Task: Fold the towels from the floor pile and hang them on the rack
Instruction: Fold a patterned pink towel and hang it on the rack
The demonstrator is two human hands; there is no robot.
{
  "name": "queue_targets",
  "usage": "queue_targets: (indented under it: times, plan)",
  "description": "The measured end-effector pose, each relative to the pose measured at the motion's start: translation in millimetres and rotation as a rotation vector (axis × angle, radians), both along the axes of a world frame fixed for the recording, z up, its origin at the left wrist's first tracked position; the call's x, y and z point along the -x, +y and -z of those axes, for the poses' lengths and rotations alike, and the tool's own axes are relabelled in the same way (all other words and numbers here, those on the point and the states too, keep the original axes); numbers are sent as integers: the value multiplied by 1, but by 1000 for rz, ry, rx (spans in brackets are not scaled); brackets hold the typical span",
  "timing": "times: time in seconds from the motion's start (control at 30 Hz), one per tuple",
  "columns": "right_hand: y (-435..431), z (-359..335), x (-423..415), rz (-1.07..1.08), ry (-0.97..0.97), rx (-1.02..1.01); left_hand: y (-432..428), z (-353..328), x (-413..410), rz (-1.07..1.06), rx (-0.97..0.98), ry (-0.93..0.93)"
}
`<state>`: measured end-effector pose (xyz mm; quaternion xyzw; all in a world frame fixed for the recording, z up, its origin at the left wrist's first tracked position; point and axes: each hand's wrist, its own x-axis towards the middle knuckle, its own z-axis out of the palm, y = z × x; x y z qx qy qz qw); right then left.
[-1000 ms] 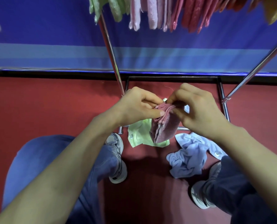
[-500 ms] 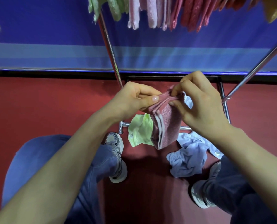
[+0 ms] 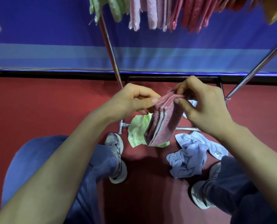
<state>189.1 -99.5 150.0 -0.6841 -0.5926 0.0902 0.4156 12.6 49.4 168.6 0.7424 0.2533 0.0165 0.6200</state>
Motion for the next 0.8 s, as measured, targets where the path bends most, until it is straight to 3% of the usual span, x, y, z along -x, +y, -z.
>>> queue_targets:
  times: [0.2,0.47,0.8]
  plan:
    - [0,-2,0,13,10,-19,-6,-2,-3,-20,-117,-44]
    - [0,-1,15,-43,-149,-116,-13,7,-8,-118,-43,-83]
    - [-1,-1,10,-112,-100,-103,-11,8,-12,-219,-79,-44]
